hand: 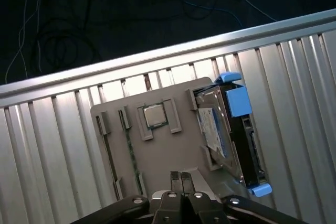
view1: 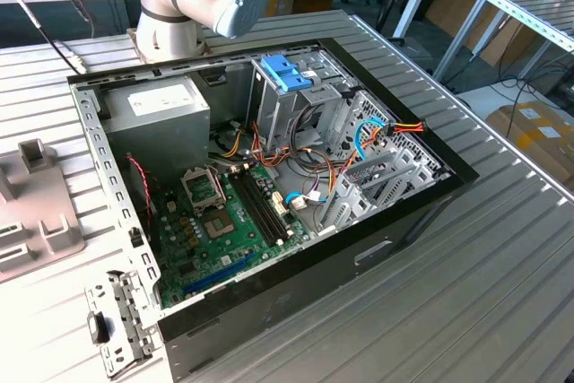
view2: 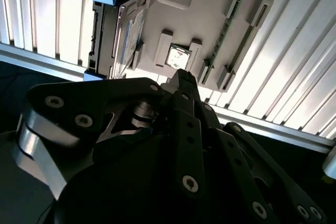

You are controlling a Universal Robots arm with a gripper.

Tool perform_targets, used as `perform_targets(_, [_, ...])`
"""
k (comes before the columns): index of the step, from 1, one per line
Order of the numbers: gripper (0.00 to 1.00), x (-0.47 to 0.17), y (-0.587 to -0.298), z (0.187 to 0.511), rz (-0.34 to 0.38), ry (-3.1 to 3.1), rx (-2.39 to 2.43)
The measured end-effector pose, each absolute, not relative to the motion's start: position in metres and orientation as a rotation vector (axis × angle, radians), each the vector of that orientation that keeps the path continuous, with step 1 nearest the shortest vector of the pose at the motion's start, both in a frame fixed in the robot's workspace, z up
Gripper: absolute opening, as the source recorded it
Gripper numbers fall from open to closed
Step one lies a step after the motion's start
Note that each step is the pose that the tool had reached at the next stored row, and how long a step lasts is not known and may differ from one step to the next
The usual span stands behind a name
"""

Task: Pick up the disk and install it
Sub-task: 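Pick up the disk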

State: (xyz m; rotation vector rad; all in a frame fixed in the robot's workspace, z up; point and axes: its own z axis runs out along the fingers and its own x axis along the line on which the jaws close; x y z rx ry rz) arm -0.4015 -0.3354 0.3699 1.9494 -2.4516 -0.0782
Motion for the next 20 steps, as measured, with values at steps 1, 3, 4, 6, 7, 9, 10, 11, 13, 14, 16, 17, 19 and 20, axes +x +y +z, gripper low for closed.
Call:
perform_targets(1, [0.11,-0.4015,-0.3354,0.3698,-0.078,-2.428,1.978])
perform_targets(3, [0.11,-0.4015,-0.3354,0.3697,-0.078,-2.394,2.018])
perform_targets(4, [0.11,-0.4015,-0.3354,0.3697,-0.078,-2.381,2.033])
perform_targets(6, [0.11,-0.4015,-0.3354,0.3696,-0.077,-2.346,2.071])
perform_targets(7, [0.11,-0.4015,-0.3354,0.3696,-0.077,-2.333,2.085])
perform_targets(9, [0.11,-0.4015,-0.3354,0.3695,-0.077,-2.292,2.129])
perform_targets(10, [0.11,-0.4015,-0.3354,0.3695,-0.077,-2.28,2.142])
perform_targets(11, [0.11,-0.4015,-0.3354,0.3695,-0.077,-2.263,2.16])
perform_targets(13, [0.11,-0.4015,-0.3354,0.3694,-0.076,-2.233,2.189])
perform_targets(14, [0.11,-0.4015,-0.3354,0.3694,-0.076,-2.217,2.205])
perform_targets(16, [0.11,-0.4015,-0.3354,0.3693,-0.076,-2.18,2.24])
perform_targets(17, [0.11,-0.4015,-0.3354,0.3692,-0.076,-2.166,2.254])
perform_targets(19, [0.11,-0.4015,-0.3354,0.3692,-0.075,-2.139,2.279])
perform_targets(20, [0.11,-0.4015,-0.3354,0.3692,-0.075,-2.138,2.279])
